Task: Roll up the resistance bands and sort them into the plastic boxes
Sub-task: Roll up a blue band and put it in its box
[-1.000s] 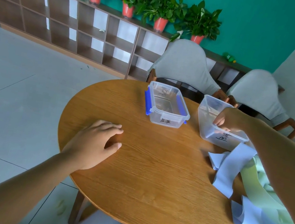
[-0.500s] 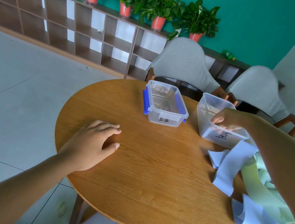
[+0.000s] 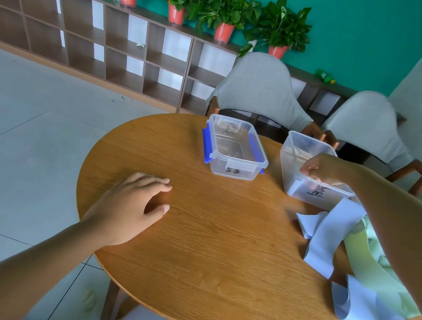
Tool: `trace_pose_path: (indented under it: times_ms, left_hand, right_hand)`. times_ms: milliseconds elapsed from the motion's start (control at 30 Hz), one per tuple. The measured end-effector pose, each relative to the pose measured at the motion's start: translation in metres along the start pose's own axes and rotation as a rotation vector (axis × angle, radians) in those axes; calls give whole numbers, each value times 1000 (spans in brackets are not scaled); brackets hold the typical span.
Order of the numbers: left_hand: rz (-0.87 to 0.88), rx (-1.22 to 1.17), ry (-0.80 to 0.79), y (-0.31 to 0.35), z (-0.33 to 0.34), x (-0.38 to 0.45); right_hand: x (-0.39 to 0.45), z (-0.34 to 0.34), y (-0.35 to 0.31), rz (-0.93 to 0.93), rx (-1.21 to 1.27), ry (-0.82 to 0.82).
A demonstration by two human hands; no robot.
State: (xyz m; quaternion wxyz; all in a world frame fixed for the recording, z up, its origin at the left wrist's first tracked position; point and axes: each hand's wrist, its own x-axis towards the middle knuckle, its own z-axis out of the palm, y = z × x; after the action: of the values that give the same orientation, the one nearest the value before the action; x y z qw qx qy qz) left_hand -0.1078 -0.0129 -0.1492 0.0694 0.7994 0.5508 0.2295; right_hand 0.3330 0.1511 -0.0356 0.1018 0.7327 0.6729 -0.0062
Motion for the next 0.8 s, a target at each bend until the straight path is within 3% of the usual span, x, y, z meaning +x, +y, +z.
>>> trace_pose_path:
  times_ms: [233,533,600,667,800]
  left_hand:
    - [-1,0,4,0,-1,0]
    - [-8,0,1,0,-1,0]
    - [-9,1,-6,0,-1,0]
    - [-8,6,-12,0,0,0]
    - [-5,-2,-11,0,0,0]
  right_hand:
    - [-1,10,10,-30,154,-19]
    - [-31,3,-2,-55,212,98]
    - [-40,-1,0,-95,73,86]
    - [-45,-1,5,-63,175,154]
    - [-55,-5,18,-52,155,236]
